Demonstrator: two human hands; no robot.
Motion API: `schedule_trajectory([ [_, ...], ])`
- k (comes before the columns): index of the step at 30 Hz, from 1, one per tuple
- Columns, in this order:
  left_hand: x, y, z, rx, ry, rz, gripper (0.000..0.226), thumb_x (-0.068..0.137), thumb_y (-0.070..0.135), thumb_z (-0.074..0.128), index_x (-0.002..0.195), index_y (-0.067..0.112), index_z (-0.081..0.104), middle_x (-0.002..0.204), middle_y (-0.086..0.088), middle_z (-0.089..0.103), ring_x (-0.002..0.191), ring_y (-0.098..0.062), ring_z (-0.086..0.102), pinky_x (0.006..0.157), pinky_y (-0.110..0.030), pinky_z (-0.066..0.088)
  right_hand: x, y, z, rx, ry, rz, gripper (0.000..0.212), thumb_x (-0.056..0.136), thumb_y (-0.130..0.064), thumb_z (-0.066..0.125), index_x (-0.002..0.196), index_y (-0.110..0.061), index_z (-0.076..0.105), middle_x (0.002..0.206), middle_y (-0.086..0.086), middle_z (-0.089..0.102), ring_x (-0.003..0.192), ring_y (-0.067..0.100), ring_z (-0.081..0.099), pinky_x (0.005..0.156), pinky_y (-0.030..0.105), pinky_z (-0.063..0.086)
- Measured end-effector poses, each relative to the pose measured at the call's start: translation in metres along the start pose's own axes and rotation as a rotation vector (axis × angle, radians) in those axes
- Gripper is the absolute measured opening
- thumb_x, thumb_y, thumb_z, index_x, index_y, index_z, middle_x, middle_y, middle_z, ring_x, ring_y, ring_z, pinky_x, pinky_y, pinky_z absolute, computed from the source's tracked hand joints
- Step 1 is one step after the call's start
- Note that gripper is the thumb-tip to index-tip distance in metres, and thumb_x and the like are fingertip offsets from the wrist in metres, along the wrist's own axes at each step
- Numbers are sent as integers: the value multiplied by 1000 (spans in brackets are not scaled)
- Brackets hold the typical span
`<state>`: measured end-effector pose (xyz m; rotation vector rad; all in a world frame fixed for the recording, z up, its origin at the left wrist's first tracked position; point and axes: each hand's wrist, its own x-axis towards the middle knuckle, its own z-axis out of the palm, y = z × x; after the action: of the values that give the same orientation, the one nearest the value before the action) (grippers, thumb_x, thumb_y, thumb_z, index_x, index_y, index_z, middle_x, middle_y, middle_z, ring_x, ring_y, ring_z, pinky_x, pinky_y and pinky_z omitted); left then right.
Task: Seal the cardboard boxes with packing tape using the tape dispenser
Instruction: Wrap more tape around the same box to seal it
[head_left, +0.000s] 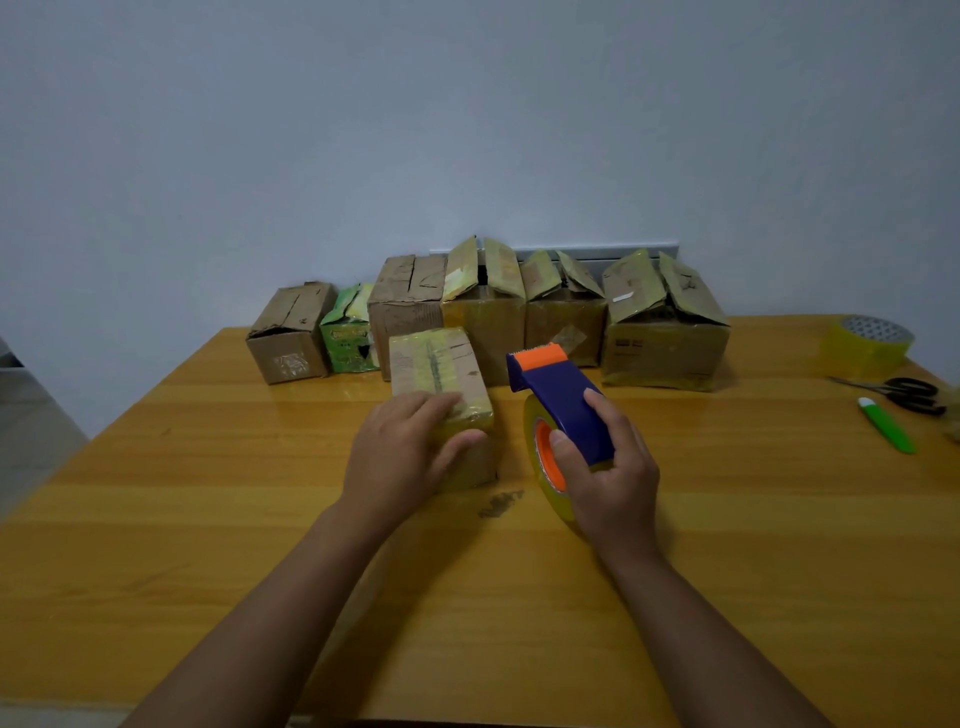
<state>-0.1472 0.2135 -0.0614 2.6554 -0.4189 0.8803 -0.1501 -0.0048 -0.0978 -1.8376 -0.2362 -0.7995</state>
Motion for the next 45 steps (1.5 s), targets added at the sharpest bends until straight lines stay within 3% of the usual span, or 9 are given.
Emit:
schedule_trajectory([
  [3,-7,-12,-2,-54,27,-4,45,94,51,42,123,24,64,124,5,64,116,-24,50,89,-42,46,1,0,1,-10,7,10,61,82,-56,56,135,-27,49,121,3,56,99,-11,53,67,4,45],
  [5,-11,-15,2,-67,43,-33,41,94,46,41,124,29,64,130,7,60,120,-28,44,91,-40,40,1,-1,1,-5,7,9,61,82,-55,56,135,-27,49,120,1,55,98,-12,52,67,3,45],
  [11,-7,-3,-2,-14,92,-156,38,87,47,59,114,23,66,116,1,68,100,-23,48,69,-30,39,0,-2,0,-4,11,11,61,81,-54,57,134,-24,51,119,1,55,98,-13,52,68,3,44],
  [19,-7,-8,1,89,121,-77,43,88,54,49,109,24,71,114,4,68,93,-22,44,72,-36,44,1,-3,0,4,5,13,62,81,-54,57,134,-21,51,119,1,55,97,-14,52,69,2,43],
  [25,-8,-16,-5,-12,22,-78,46,90,56,42,121,31,65,125,13,61,122,-20,41,93,-42,32,0,-3,0,2,6,11,62,81,-53,57,134,-21,52,119,5,57,97,-12,53,69,4,45],
  [30,-8,-7,-5,83,51,-112,45,91,51,49,121,23,67,119,3,68,103,-19,48,77,-38,44,0,-4,1,6,18,17,61,81,-54,57,133,-24,52,118,2,57,96,-14,52,69,3,44],
  [33,-7,0,-4,57,18,-164,52,88,59,52,123,22,63,118,2,67,105,-20,49,79,-38,43,-1,-3,0,9,21,13,59,80,-54,58,132,-27,51,117,2,57,96,-12,52,69,4,44],
  [38,-7,-19,-16,-4,-72,-47,59,88,61,40,131,26,59,134,9,58,114,-18,44,89,-42,43,-1,-4,1,15,24,7,57,80,-53,59,131,-31,49,118,2,57,96,-11,53,69,4,44],
  [45,-4,-1,-2,130,12,-91,54,87,61,45,118,22,67,117,3,69,89,-19,50,71,-32,38,-4,-7,3,39,25,-8,56,80,-51,60,131,-33,46,119,-4,53,100,-11,52,71,5,45],
])
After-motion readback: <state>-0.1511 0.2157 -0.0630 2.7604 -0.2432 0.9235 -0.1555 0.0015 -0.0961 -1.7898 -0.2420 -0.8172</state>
